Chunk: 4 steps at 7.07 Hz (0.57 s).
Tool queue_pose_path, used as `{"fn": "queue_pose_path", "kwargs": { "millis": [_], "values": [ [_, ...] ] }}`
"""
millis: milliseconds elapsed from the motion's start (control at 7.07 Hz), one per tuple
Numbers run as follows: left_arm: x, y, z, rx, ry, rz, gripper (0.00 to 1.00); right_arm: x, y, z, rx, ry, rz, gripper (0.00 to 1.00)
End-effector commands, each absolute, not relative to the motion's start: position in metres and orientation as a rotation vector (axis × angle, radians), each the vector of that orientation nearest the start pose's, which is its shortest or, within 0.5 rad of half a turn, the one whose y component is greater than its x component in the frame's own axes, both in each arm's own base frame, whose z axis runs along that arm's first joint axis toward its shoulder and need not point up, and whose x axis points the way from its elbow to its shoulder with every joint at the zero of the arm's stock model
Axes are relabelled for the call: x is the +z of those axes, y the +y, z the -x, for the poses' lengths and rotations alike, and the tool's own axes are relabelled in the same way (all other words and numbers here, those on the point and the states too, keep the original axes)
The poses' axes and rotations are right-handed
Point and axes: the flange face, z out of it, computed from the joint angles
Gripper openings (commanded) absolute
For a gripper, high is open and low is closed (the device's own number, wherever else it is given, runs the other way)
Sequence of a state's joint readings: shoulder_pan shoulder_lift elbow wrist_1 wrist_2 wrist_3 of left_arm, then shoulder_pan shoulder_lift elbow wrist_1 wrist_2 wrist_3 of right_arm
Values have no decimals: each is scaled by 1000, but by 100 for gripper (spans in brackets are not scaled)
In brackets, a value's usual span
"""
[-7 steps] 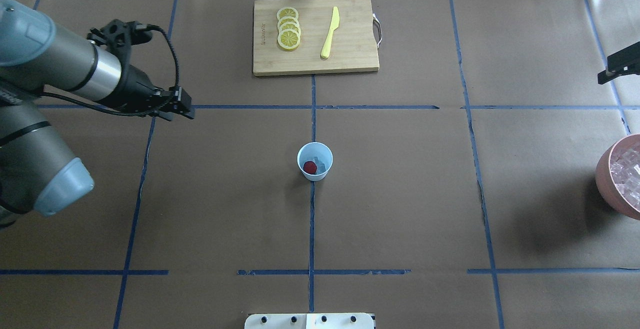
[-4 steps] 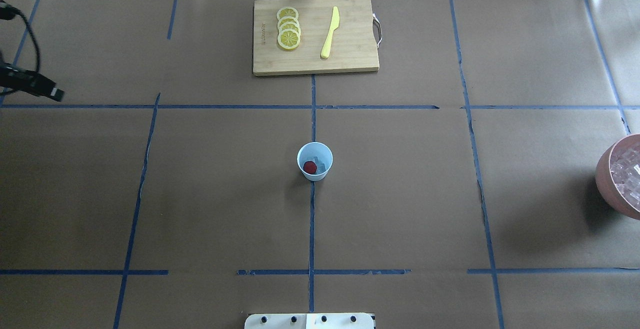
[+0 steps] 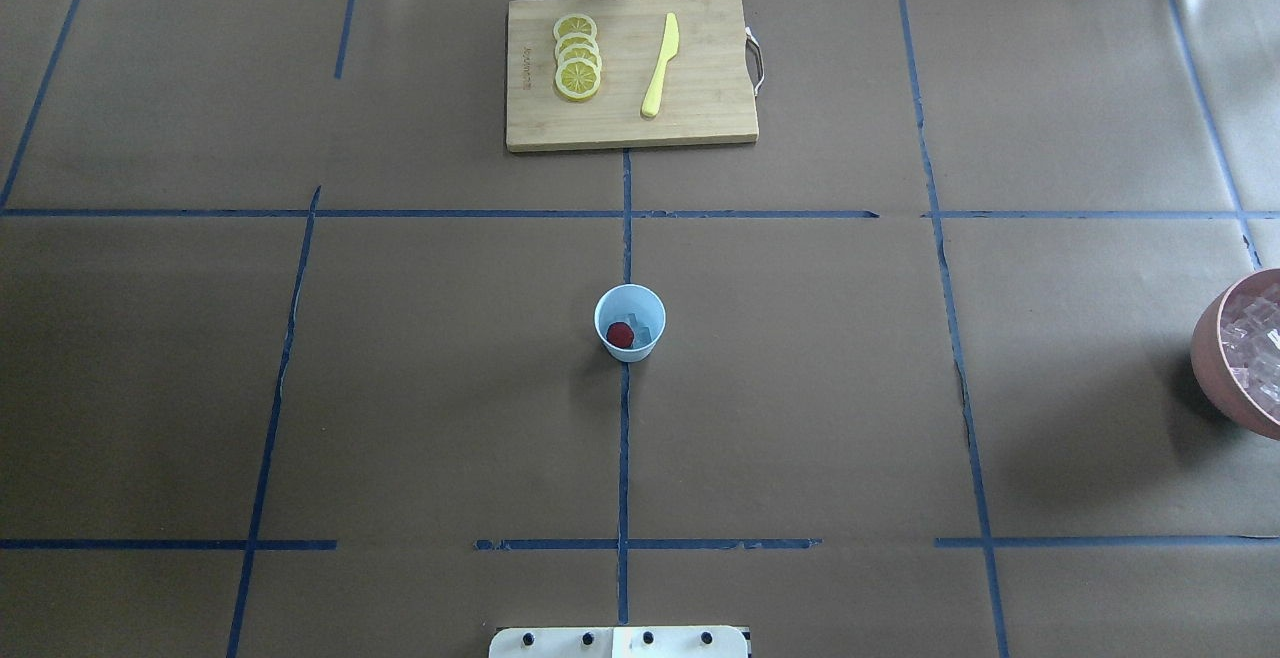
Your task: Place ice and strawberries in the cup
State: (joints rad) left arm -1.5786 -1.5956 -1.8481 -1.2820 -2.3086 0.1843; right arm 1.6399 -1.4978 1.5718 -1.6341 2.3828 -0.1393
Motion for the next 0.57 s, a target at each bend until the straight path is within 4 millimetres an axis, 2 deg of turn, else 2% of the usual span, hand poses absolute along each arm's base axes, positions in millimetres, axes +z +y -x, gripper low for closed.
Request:
{"fn": "queue_pose_path", "kwargs": {
  "millis": [0, 141, 283, 424],
  "values": [
    [588, -486, 84, 123, 754, 23, 100, 633, -510, -98, -104, -801, -89, 99],
    [603, -481, 82, 118, 758, 50, 100, 634, -512, -87, -118, -798, -66, 99],
    [609, -482, 80, 125, 757, 42, 100, 631, -512, -83, -122, -805, -62, 99],
    [613, -484, 68, 141, 757, 58, 100, 632, -513, -79, -126, -801, -50, 99]
  ]
}}
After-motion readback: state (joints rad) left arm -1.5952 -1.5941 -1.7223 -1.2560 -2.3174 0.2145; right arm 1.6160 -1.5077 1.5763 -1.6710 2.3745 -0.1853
